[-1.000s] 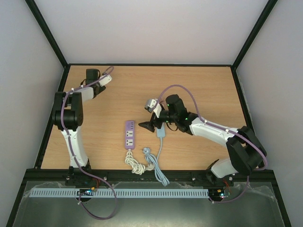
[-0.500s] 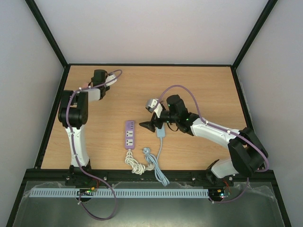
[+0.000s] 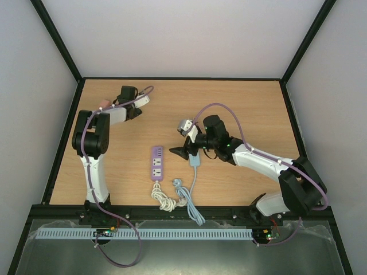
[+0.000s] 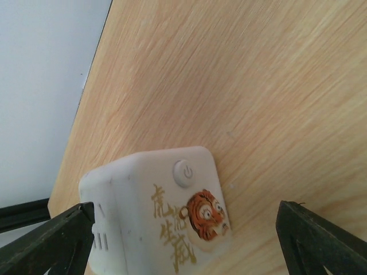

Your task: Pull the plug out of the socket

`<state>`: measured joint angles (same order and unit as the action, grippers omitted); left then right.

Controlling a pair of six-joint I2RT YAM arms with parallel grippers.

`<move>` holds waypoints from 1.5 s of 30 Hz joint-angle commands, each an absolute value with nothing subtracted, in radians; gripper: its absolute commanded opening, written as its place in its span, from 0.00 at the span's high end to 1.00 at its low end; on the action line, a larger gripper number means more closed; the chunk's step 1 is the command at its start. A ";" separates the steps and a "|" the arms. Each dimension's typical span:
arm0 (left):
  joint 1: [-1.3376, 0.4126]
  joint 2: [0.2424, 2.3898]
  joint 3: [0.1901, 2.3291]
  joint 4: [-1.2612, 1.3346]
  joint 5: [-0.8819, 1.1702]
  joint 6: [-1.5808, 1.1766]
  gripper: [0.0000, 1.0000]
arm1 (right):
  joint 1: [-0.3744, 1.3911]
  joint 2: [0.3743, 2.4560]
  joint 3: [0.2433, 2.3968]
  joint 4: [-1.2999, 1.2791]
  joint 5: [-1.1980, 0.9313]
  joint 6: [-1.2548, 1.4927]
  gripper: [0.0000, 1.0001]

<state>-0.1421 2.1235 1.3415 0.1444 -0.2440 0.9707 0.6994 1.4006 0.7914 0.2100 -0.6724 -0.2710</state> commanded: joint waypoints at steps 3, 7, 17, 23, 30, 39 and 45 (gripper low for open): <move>-0.162 1.973 1.302 0.011 -0.143 0.870 0.09 | 0.682 1.364 0.788 0.215 -0.657 -0.251 0.02; -0.164 1.895 1.299 -0.085 -0.046 0.800 0.09 | 0.662 1.358 0.801 0.200 -0.653 -0.235 0.02; -0.179 1.700 1.242 -0.275 0.288 0.734 0.09 | 0.560 1.357 0.840 0.151 -0.698 -0.186 0.02; -0.227 1.613 1.175 -0.352 0.356 0.727 0.09 | 0.503 1.363 0.871 0.036 -0.713 -0.238 0.02; -0.275 1.496 1.052 -0.422 0.350 0.671 0.04 | 0.502 1.349 0.853 -0.034 -0.737 -0.289 0.02; -0.237 1.345 0.904 -0.415 0.356 0.562 0.01 | 0.672 1.396 0.906 -0.222 -0.715 -0.424 0.01; -0.106 1.308 0.881 -0.390 0.426 0.462 0.01 | 0.852 1.456 0.915 -0.281 -0.624 -0.521 0.03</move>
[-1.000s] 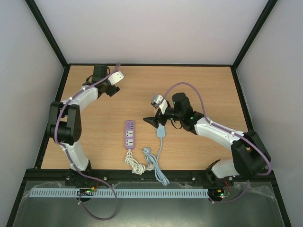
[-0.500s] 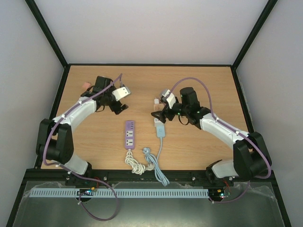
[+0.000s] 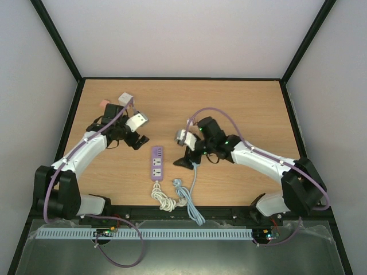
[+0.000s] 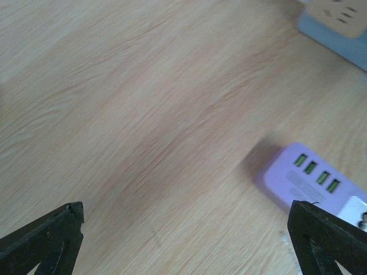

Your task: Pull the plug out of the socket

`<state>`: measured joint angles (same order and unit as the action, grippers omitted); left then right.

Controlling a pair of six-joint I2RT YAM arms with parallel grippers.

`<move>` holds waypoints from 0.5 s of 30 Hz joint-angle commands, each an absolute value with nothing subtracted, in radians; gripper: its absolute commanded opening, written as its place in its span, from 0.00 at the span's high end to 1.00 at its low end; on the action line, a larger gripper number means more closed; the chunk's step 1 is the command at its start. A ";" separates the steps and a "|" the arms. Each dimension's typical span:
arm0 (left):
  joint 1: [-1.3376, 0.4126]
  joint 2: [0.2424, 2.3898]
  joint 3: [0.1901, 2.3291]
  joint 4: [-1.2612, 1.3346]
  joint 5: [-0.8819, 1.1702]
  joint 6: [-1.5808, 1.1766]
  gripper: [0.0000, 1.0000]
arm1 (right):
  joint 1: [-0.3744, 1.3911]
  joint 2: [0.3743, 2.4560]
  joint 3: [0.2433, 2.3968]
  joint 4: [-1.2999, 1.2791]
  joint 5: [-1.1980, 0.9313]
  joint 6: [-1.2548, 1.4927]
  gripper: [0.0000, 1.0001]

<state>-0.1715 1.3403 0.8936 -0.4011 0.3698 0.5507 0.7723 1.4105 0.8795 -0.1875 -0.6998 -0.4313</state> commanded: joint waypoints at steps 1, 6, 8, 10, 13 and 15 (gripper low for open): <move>-0.095 1.305 0.877 -0.391 0.430 0.455 0.01 | 0.878 1.469 0.919 -0.285 -0.607 -0.525 0.05; -0.074 1.278 0.839 -0.391 0.440 0.451 0.01 | 1.006 1.539 0.942 -0.283 -0.568 -0.526 0.07; -0.069 1.268 0.810 -0.378 0.443 0.451 0.01 | 1.045 1.573 0.950 -0.278 -0.547 -0.523 0.08; -0.068 1.261 0.786 -0.374 0.443 0.455 0.01 | 1.073 1.612 0.966 -0.274 -0.532 -0.514 0.09; -0.066 1.258 0.776 -0.377 0.444 0.457 0.01 | 1.104 1.671 0.994 -0.277 -0.508 -0.502 0.11; -0.062 1.251 0.776 -0.373 0.441 0.454 0.01 | 1.117 1.698 1.005 -0.277 -0.499 -0.494 0.12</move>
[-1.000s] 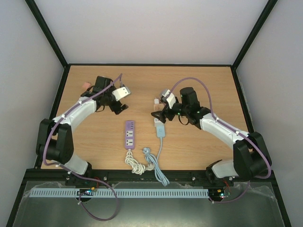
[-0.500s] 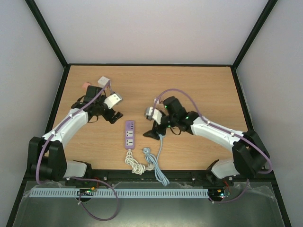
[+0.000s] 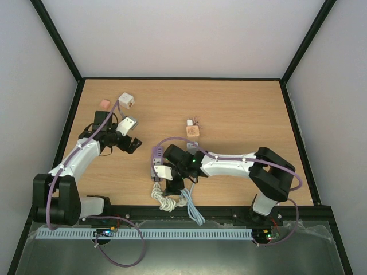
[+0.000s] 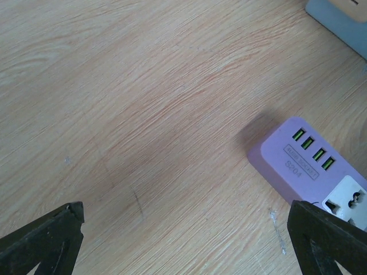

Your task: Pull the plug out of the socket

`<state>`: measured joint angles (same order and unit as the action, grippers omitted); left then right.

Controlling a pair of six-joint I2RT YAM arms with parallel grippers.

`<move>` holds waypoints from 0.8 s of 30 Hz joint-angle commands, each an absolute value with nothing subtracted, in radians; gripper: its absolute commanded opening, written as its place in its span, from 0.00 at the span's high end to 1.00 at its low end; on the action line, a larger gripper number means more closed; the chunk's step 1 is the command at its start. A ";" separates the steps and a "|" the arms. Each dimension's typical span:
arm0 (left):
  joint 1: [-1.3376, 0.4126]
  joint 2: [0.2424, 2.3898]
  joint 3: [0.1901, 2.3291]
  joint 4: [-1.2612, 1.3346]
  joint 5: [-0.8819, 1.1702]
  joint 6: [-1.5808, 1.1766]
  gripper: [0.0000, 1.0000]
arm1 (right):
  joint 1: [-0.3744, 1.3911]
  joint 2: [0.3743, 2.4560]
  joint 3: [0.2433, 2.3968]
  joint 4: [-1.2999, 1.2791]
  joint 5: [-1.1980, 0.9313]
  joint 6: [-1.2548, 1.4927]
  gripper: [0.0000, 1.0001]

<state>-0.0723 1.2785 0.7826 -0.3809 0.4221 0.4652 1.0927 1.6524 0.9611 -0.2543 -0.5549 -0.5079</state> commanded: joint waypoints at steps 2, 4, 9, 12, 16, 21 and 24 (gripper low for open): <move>-0.059 1.245 0.778 -0.363 0.430 0.445 0.01 | 1.126 1.720 1.010 -0.275 -0.490 -0.485 0.12; -0.054 1.243 0.785 -0.359 0.425 0.433 0.01 | 1.132 1.737 1.014 -0.275 -0.490 -0.479 0.13; -0.034 1.230 0.784 -0.343 0.440 0.417 0.01 | 1.137 1.780 1.031 -0.271 -0.490 -0.467 0.24; -0.026 1.222 0.783 -0.338 0.437 0.411 0.01 | 1.143 1.794 1.043 -0.266 -0.500 -0.456 0.32; -0.014 1.218 0.776 -0.330 0.434 0.402 0.01 | 1.150 1.780 1.057 -0.263 -0.495 -0.436 0.32; -0.006 1.207 0.771 -0.333 0.445 0.402 0.01 | 1.149 1.740 1.116 -0.312 -0.489 -0.420 0.32; -0.006 1.202 0.770 -0.328 0.453 0.401 0.01 | 1.149 1.701 1.117 -0.339 -0.530 -0.419 0.32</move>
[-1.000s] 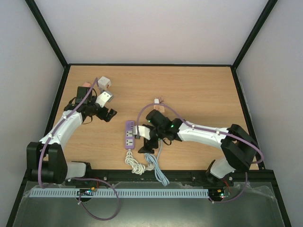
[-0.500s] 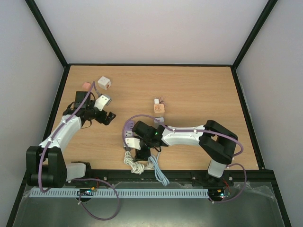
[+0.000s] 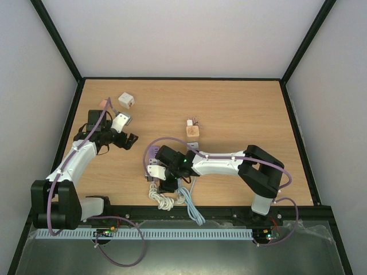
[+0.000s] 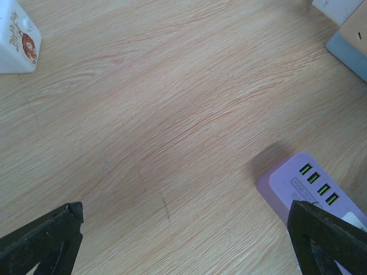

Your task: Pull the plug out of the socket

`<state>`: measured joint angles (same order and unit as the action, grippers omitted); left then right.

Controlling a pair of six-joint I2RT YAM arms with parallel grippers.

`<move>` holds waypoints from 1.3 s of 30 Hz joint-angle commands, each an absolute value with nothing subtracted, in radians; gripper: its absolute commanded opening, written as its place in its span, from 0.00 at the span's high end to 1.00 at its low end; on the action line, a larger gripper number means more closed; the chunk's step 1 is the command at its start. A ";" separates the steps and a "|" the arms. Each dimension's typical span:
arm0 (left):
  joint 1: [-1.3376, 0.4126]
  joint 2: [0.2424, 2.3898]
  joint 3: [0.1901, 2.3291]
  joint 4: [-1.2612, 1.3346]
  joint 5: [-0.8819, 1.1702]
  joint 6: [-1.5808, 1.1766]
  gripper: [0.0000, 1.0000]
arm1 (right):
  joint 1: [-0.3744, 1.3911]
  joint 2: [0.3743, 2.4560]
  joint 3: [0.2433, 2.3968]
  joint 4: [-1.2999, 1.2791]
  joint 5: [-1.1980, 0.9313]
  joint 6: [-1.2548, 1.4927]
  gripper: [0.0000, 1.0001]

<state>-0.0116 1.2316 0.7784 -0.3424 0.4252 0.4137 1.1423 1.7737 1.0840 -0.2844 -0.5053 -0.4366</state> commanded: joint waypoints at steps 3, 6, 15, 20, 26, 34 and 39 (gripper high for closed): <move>-0.006 1.208 0.776 -0.327 0.460 0.396 0.01 | 1.153 1.688 1.105 -0.361 -0.557 -0.420 0.32; -0.006 1.208 0.779 -0.327 0.460 0.396 0.01 | 1.178 1.702 1.106 -0.391 -0.554 -0.425 0.34; -0.005 1.186 0.772 -0.324 0.459 0.394 0.01 | 1.239 1.805 1.137 -0.396 -0.437 -0.420 0.37; 0.000 1.171 0.766 -0.314 0.458 0.390 0.01 | 1.238 1.857 1.179 -0.382 -0.357 -0.426 0.54; 0.020 1.165 0.765 -0.303 0.443 0.375 0.01 | 1.190 1.935 1.264 -0.379 -0.267 -0.463 0.64; 0.062 1.145 0.760 -0.284 0.433 0.353 0.01 | 1.042 2.123 1.468 -0.417 -0.228 -0.514 0.70; 0.095 1.125 0.751 -0.263 0.433 0.337 0.01 | 0.966 2.219 1.613 -0.434 -0.222 -0.526 0.69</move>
